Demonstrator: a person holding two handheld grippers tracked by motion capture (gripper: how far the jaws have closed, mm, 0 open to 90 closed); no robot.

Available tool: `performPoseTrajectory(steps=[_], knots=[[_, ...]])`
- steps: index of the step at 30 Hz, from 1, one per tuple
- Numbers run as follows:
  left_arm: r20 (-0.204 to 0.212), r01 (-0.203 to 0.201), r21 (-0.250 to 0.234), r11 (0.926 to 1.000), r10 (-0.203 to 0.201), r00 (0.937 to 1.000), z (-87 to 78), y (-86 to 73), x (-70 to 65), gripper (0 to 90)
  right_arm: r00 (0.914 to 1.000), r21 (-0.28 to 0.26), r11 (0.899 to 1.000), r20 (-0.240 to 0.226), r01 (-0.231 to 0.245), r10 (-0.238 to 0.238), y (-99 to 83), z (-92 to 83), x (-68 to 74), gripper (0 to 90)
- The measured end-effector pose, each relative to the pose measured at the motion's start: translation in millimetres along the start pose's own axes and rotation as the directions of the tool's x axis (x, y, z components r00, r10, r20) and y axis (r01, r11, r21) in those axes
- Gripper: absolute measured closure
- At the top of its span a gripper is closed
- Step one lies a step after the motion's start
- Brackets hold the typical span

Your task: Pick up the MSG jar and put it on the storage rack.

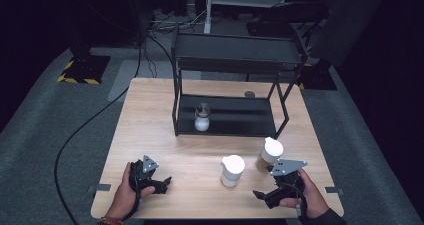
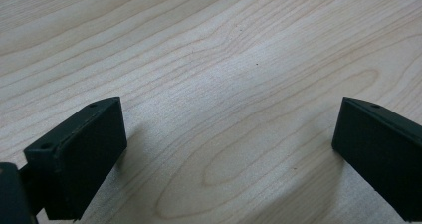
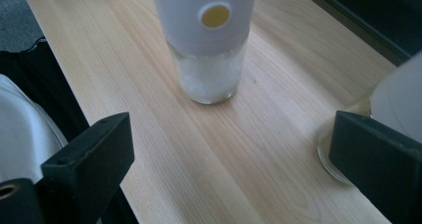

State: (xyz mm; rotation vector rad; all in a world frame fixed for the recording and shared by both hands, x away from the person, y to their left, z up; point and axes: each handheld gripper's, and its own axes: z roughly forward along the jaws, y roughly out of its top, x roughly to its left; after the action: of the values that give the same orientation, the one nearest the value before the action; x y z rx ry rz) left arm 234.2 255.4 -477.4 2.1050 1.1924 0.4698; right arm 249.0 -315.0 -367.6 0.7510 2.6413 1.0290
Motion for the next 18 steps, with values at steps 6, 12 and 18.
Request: performPoseTrajectory(steps=[6,12,18], knots=[[0.000,0.000,0.000,1.0000,0.000,1.0000,0.0,0.0,0.0,0.7,0.9995,0.010,1.000,-0.010,0.030,-0.030,16.7,6.7,2.8,4.0],[0.000,0.000,0.000,1.0000,0.000,1.0000,0.0,0.0,0.0,0.7,0.9985,0.021,0.998,-0.013,0.054,-0.054,29.2,12.5,5.3,4.0],[0.000,0.000,0.000,1.0000,0.000,1.0000,0.0,0.0,-0.1,0.6,0.9958,0.035,0.995,-0.009,0.091,-0.091,42.6,17.0,9.0,4.0]])
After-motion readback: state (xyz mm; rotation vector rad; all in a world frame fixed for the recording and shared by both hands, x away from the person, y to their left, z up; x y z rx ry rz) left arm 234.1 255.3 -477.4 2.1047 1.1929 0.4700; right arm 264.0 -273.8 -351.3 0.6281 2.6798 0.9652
